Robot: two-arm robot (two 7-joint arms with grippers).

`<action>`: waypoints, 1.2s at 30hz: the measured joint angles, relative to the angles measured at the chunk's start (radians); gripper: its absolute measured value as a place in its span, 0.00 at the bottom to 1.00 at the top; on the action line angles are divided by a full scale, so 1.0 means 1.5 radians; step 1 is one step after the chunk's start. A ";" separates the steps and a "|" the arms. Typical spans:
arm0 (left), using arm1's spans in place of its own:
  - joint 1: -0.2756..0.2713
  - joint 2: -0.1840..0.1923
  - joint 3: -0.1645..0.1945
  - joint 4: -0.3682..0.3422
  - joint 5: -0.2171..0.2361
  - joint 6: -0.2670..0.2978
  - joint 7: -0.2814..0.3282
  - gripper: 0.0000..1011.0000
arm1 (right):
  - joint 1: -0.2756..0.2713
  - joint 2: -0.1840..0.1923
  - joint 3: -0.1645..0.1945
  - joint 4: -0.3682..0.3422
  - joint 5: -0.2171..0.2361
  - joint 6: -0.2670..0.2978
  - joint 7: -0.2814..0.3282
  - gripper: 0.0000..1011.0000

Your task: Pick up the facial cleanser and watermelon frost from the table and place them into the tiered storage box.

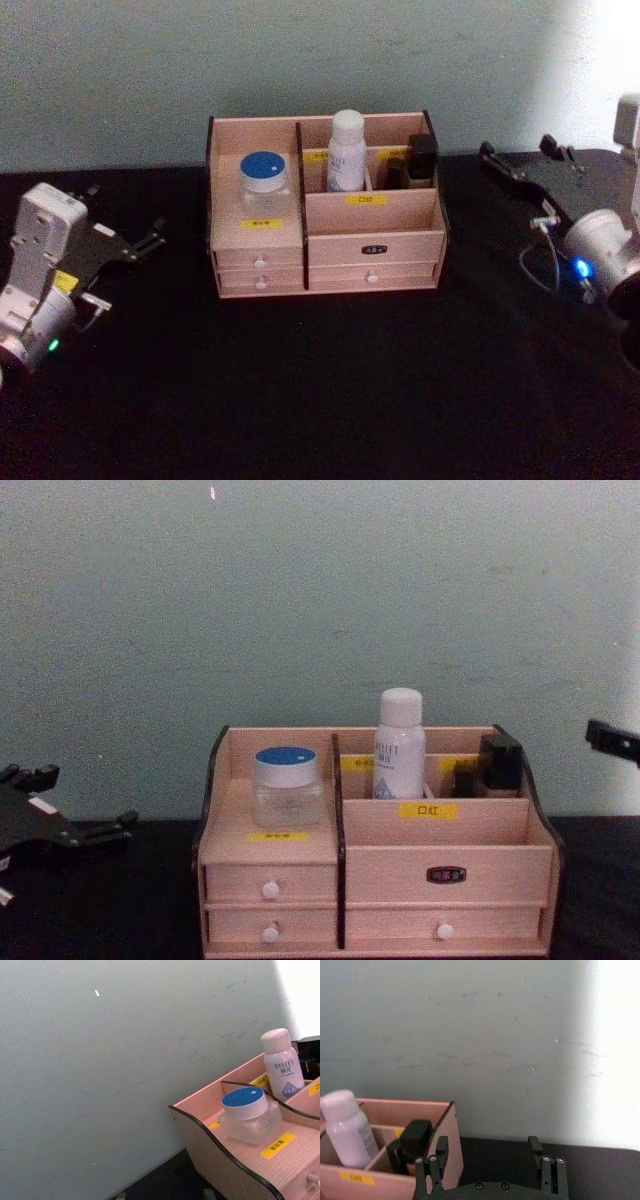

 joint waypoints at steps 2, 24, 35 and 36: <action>0.000 0.000 0.000 0.000 0.000 0.000 0.000 0.99 | -0.012 -0.004 0.002 0.001 -0.010 -0.014 -0.004 0.99; 0.000 0.000 0.000 0.000 0.000 0.000 0.000 0.99 | -0.059 -0.025 0.008 0.044 -0.065 -0.033 -0.005 0.99; 0.000 0.000 0.000 0.000 0.000 0.000 0.000 0.99 | -0.059 -0.025 0.008 0.043 -0.063 -0.033 -0.004 0.99; 0.000 0.000 0.000 0.000 0.000 0.000 0.000 0.99 | -0.059 -0.025 0.008 0.042 -0.063 -0.033 -0.004 0.99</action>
